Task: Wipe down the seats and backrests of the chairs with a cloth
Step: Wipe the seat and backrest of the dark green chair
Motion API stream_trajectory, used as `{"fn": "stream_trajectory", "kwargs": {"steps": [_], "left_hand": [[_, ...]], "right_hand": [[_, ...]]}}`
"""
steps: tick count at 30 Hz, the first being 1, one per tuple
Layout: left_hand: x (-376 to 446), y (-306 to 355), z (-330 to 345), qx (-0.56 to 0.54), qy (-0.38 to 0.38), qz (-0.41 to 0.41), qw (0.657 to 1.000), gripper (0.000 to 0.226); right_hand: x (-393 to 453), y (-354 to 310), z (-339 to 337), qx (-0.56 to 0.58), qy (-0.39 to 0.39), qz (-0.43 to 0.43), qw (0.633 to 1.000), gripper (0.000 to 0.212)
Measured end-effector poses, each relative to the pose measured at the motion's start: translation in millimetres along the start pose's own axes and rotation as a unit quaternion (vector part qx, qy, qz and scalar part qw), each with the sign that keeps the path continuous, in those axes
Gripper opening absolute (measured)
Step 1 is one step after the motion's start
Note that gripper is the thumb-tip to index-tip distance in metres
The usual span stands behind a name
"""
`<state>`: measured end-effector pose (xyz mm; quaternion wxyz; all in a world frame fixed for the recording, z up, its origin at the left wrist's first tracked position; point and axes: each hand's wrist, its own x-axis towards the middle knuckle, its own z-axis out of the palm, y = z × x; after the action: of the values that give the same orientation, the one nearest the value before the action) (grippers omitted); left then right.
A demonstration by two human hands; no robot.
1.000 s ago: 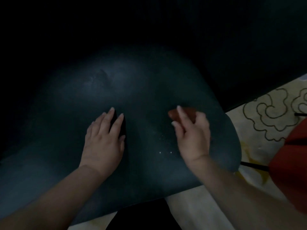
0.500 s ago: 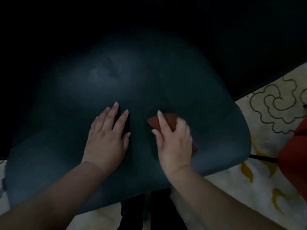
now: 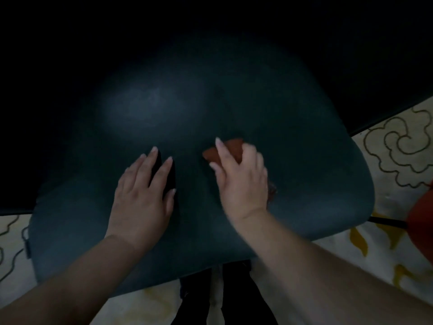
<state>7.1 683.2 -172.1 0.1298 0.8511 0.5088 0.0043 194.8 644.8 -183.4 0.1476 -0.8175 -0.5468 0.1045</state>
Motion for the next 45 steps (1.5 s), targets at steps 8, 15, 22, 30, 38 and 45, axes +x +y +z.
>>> {"fn": "stream_trajectory", "kwargs": {"steps": [8, 15, 22, 30, 38, 45], "left_hand": [[-15, -14, -5, -0.005, 0.006, -0.041, 0.999, 0.056], [-31, -23, -11, -0.007, -0.006, -0.096, 0.995, 0.053], [-44, -27, -8, -0.012, -0.013, -0.115, 0.993, 0.059], [-55, -21, -32, -0.007, -0.063, -0.167, 0.984, 0.058], [-69, -19, -106, 0.033, -0.069, -0.191, 0.979, 0.060], [-97, -2, -189, 0.032, -0.084, -0.202, 0.975, 0.060]], "right_hand": [[-11, 49, -15, -0.010, 0.078, 0.176, 0.981, 0.049], [-49, -69, 23, 0.012, -0.028, -0.080, 0.996, 0.055], [-13, 40, -14, 0.003, 0.019, 0.107, 0.994, 0.049], [-54, 14, -12, 0.097, -0.021, 0.111, 0.989, 0.051], [-33, -8, -70, 0.152, -0.209, 0.069, 0.964, 0.042], [-13, -46, -177, 0.129, -0.212, 0.009, 0.969, 0.043]]}}
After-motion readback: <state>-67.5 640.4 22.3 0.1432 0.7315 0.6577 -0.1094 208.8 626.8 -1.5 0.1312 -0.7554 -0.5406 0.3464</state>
